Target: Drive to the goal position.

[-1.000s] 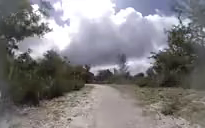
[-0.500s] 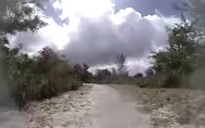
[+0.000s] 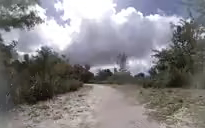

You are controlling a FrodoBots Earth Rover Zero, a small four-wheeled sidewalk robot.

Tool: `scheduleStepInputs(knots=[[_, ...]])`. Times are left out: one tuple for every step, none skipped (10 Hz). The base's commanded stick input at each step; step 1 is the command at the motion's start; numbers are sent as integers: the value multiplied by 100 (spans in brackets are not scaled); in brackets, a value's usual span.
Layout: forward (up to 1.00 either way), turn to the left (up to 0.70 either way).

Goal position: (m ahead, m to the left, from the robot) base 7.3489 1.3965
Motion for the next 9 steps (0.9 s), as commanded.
scheduleStepInputs(knots=[[70,0],[70,0],[70,0],[70,0],[70,0],[70,0],[70,0],[70,0],[70,0]])
